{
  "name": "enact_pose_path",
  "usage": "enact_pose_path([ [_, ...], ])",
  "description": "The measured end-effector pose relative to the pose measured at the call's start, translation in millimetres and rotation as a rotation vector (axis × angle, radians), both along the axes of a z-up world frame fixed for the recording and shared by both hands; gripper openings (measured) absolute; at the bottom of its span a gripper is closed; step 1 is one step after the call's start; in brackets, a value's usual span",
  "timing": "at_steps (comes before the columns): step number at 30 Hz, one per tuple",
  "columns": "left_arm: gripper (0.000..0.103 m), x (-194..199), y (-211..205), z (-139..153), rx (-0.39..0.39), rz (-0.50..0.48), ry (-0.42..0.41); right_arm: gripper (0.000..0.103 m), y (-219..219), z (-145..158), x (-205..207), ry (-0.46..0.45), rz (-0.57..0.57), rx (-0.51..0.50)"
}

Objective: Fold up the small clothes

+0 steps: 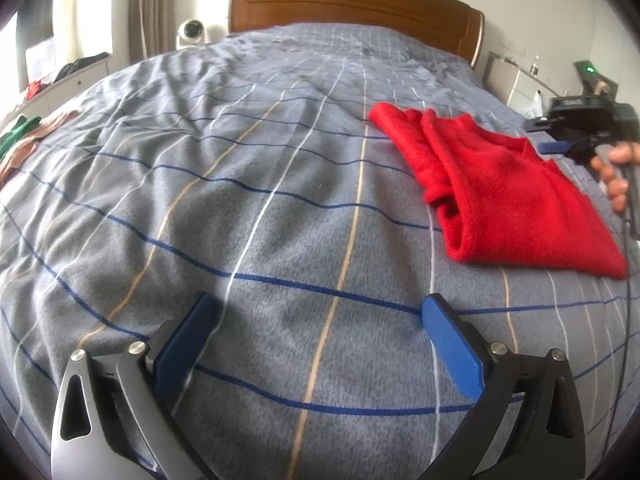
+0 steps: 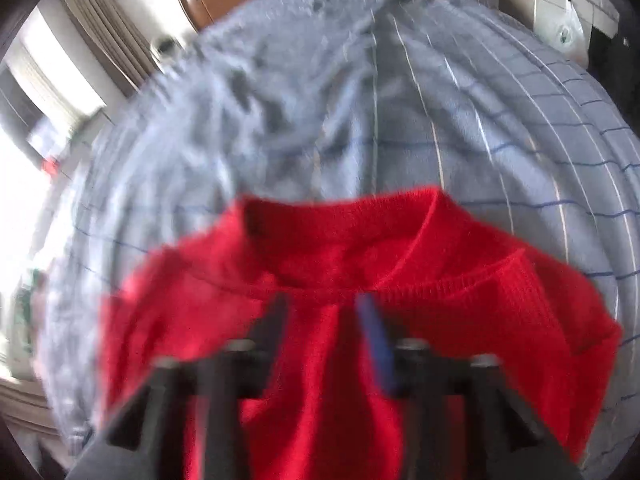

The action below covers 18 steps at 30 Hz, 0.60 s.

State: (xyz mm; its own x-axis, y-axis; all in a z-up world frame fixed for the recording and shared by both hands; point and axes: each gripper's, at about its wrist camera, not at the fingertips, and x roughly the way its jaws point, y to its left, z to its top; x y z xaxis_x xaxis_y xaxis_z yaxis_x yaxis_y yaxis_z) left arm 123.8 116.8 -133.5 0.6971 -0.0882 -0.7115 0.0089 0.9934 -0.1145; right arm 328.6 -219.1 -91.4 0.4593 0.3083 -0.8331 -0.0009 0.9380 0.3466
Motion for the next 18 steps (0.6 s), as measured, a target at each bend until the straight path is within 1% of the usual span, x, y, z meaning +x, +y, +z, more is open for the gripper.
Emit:
enact_pose_path([
  [1, 0.102, 0, 0, 0, 0.001, 0.000, 0.000, 0.053, -8, 4, -3, -0.002, -0.003, 0.016],
  [3, 0.102, 0, 0, 0, 0.003, 0.000, 0.000, 0.053, -28, -2, -9, 0.076, -0.024, 0.028],
  [4, 0.102, 0, 0, 0, 0.006, 0.000, 0.000, 0.053, -36, -12, -10, 0.125, -0.037, 0.037],
  [5, 0.102, 0, 0, 0, 0.009, 0.000, -0.001, 0.053, -50, -26, -14, 0.192, -0.058, 0.041],
  [6, 0.102, -1, 0, -1, 0.011, 0.000, -0.001, 0.050, -60, -36, -19, 0.221, -0.083, 0.028],
  [7, 0.102, -1, 0, -1, 0.010, 0.000, -0.001, 0.039, -73, -40, -27, 0.204, -0.111, 0.015],
  [8, 0.102, -1, 0, -1, 0.010, 0.000, -0.001, 0.032, -80, -38, -35, 0.180, -0.130, 0.001],
  [9, 0.102, -1, 0, -1, 0.010, 0.000, -0.001, 0.032, -89, -32, -44, 0.139, -0.159, -0.021],
  [10, 0.102, -1, 0, -1, 0.010, 0.000, -0.001, 0.034, -95, -25, -53, 0.097, -0.183, -0.040],
  [11, 0.102, -1, 0, -1, 0.010, 0.000, -0.001, 0.041, -99, -19, -62, 0.063, -0.199, -0.052],
  [13, 0.102, -1, 0, -1, 0.010, 0.000, -0.001, 0.048, -105, -5, -85, -0.004, -0.218, -0.066],
  [15, 0.102, -1, 0, -1, 0.011, 0.001, -0.001, 0.049, -112, 6, -112, -0.065, -0.203, -0.072],
  [18, 0.102, -2, 0, -1, 0.011, 0.001, -0.002, 0.053, -116, 13, -154, -0.110, -0.161, -0.101],
])
